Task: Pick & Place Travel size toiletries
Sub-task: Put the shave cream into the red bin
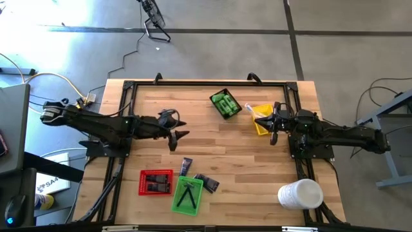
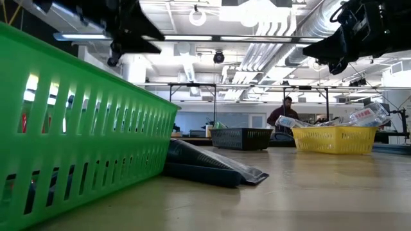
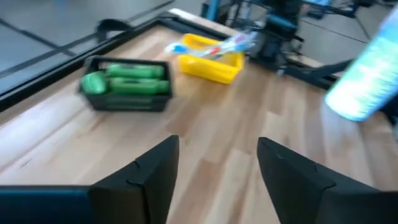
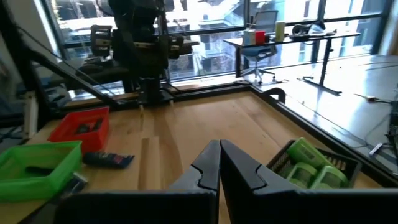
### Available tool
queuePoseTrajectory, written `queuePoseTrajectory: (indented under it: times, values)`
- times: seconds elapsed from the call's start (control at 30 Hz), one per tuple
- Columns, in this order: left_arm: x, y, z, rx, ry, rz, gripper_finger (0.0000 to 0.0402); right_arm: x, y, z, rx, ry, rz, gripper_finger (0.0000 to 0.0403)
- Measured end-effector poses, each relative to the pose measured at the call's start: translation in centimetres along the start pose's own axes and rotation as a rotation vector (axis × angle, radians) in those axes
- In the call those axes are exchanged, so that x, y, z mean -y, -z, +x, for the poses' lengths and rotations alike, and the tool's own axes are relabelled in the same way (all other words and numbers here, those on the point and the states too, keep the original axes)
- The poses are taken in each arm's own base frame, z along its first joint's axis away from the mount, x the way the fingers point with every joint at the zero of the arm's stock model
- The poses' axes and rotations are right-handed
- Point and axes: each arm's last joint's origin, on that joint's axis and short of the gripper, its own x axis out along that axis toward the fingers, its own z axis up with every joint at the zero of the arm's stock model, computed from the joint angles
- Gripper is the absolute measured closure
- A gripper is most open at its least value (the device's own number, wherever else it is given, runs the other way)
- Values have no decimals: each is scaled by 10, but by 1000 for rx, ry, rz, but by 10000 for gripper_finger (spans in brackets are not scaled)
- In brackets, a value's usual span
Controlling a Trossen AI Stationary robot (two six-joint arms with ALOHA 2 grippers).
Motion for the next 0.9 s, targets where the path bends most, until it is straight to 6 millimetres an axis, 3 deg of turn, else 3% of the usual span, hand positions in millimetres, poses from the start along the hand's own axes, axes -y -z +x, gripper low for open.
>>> queuePoseTrajectory:
  times: [0.2,0.5,0.67,0.9]
  values:
    - [33,-16,13,-47,32,31,236,-2,0,0,-6,-63,0,400]
    - [78,-31,40,-284,-128,-29,292,-3,1,0,-17,-120,0,400]
    - [92,-24,52,-513,-245,-134,312,-3,2,0,-27,-120,-1,400]
    - [97,-2,68,-754,-364,-337,332,-3,3,0,-38,-119,-3,400]
